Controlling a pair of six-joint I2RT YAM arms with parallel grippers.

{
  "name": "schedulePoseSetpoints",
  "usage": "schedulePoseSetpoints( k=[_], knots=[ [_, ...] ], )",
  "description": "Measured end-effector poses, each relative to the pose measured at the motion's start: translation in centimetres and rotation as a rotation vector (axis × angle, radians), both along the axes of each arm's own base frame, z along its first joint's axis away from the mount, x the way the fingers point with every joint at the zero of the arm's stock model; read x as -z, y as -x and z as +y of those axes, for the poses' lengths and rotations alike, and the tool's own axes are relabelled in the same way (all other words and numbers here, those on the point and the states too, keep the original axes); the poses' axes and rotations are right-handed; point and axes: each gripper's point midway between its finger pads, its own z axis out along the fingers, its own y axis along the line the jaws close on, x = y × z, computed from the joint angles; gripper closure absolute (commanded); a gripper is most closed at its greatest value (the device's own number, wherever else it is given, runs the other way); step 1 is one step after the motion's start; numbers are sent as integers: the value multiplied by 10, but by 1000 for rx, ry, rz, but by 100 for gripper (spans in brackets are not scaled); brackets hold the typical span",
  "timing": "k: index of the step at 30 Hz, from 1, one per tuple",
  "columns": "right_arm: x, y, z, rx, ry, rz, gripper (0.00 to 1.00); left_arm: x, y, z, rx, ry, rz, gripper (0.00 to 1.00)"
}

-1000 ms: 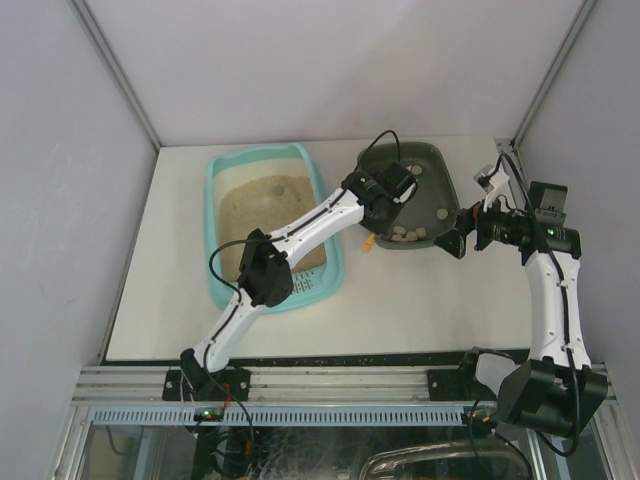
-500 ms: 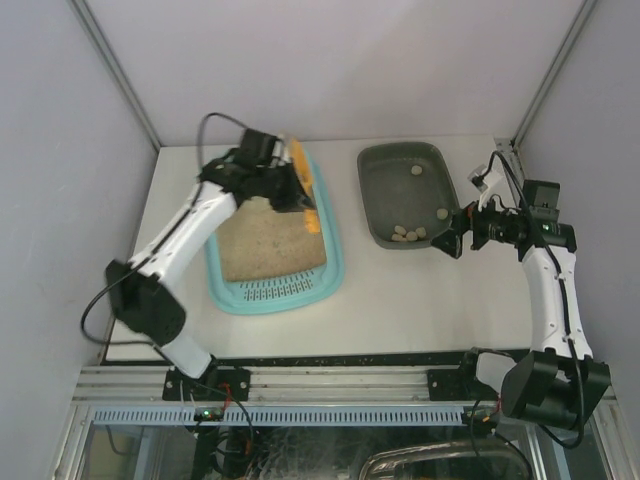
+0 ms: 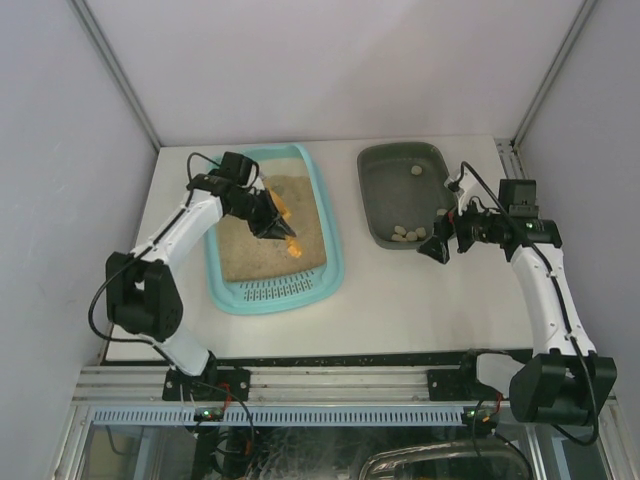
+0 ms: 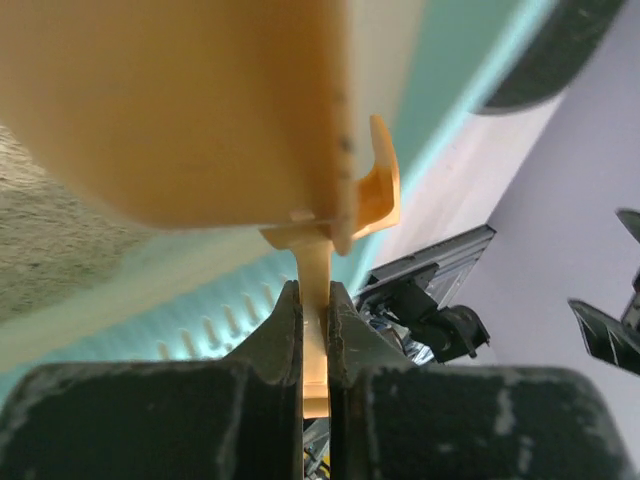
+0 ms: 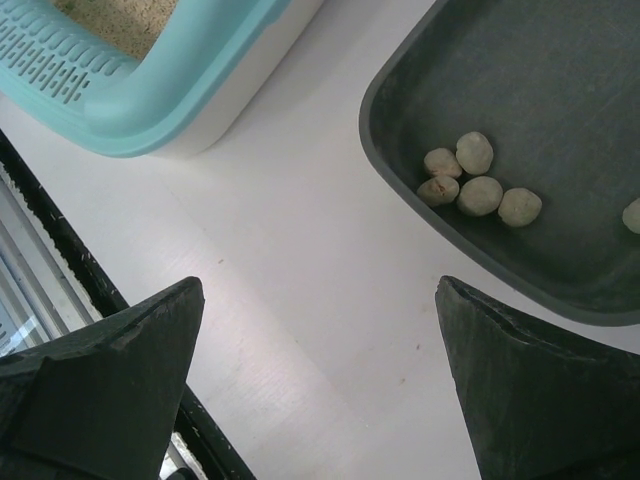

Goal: Clean the litter box

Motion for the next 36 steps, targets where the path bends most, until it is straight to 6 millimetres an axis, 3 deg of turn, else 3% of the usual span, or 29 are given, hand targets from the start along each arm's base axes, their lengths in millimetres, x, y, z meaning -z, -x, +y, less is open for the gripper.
schedulePoseSetpoints(
  k=[6, 11, 17, 23, 25, 28, 32, 36],
  knots=[
    [8, -4, 1, 1, 8, 26, 0, 58, -12, 39, -11, -85, 178, 100],
    [24, -18, 27, -77, 52, 60, 0, 83, -26, 49, 29, -152, 237, 100],
    [38, -71, 68, -186, 135, -63, 0, 96, -49, 56, 82, -231, 227, 100],
    [7, -163, 100, -239, 95, -132, 0, 101, -65, 74, 93, -343, 208, 100],
    [3, -181, 110, -254, 61, -131, 0, 105, -64, 78, 100, -358, 219, 100],
    [18, -188, 119, -257, 25, -74, 0, 113, -63, 81, 118, -356, 238, 100],
    [52, -191, 129, -242, 15, 16, 0, 115, -75, 77, 149, -320, 211, 100],
    [79, -185, 145, -255, 12, 97, 0, 118, -85, 73, 182, -291, 172, 100]
  ],
)
